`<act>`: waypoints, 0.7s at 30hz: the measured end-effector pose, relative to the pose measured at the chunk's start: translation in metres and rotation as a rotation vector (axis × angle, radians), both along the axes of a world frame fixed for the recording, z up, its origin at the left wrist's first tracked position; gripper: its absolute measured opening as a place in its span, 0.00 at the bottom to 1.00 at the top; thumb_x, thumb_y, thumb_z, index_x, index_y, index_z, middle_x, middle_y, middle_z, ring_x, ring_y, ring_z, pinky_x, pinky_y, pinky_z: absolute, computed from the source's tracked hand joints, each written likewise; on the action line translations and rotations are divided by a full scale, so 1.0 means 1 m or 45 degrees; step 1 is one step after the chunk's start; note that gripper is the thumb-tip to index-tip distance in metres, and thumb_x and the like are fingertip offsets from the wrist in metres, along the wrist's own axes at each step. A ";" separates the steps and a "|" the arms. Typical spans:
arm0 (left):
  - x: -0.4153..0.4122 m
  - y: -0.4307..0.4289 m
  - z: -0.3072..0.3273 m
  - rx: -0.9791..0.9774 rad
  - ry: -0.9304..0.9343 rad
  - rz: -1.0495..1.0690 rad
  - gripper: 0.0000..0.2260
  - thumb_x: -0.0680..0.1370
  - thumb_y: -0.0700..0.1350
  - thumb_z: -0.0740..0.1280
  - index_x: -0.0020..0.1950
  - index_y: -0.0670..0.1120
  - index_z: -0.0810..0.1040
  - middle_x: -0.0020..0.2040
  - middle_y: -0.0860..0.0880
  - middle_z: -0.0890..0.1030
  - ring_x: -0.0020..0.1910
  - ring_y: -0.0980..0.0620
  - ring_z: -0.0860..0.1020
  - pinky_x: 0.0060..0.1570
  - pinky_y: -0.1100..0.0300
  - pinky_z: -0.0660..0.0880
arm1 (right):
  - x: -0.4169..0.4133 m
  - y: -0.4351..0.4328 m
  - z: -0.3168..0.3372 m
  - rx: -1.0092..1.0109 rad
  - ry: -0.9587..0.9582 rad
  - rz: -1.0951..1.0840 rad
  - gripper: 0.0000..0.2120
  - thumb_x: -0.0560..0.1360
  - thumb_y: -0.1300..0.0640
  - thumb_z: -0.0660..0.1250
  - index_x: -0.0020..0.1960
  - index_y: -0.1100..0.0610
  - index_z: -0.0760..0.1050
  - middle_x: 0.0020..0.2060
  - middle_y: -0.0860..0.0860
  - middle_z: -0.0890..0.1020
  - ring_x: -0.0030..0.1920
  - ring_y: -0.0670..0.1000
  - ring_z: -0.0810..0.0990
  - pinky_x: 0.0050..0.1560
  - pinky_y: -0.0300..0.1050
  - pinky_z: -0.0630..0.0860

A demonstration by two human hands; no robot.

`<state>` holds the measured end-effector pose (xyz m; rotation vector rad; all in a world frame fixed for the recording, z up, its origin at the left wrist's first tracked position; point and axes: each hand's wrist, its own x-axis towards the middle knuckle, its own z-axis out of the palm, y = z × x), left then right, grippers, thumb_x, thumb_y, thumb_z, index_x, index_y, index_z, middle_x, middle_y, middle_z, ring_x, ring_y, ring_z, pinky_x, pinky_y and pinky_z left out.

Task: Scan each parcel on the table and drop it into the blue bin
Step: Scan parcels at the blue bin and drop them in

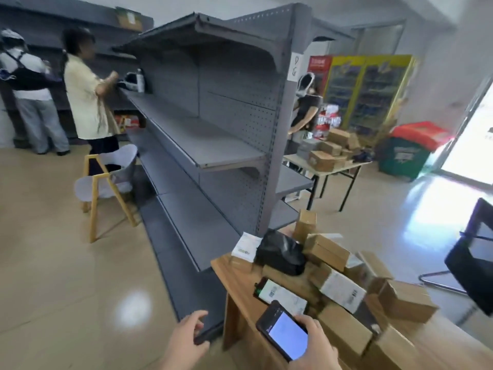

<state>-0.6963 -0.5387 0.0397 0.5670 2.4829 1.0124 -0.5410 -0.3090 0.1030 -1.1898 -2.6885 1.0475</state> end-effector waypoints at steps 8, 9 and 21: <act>-0.044 0.092 -0.009 -0.070 0.104 -0.186 0.27 0.69 0.54 0.71 0.66 0.61 0.67 0.53 0.61 0.72 0.51 0.63 0.74 0.51 0.65 0.74 | -0.012 0.066 -0.012 -0.070 -0.056 -0.103 0.43 0.58 0.50 0.77 0.67 0.43 0.59 0.64 0.42 0.67 0.64 0.46 0.67 0.59 0.48 0.68; -0.049 0.099 -0.010 -0.066 0.119 -0.188 0.27 0.69 0.55 0.70 0.67 0.61 0.67 0.53 0.62 0.71 0.52 0.63 0.73 0.50 0.65 0.74 | -0.016 0.071 -0.015 -0.068 -0.049 -0.109 0.43 0.58 0.51 0.77 0.67 0.43 0.60 0.63 0.42 0.68 0.64 0.46 0.68 0.59 0.48 0.68; -0.116 0.194 -0.024 -0.131 0.208 -0.061 0.38 0.67 0.66 0.70 0.73 0.57 0.61 0.67 0.55 0.61 0.66 0.51 0.66 0.57 0.56 0.73 | -0.074 0.106 -0.042 -0.161 -0.124 -0.199 0.45 0.56 0.51 0.77 0.67 0.41 0.58 0.61 0.40 0.65 0.64 0.45 0.66 0.58 0.47 0.65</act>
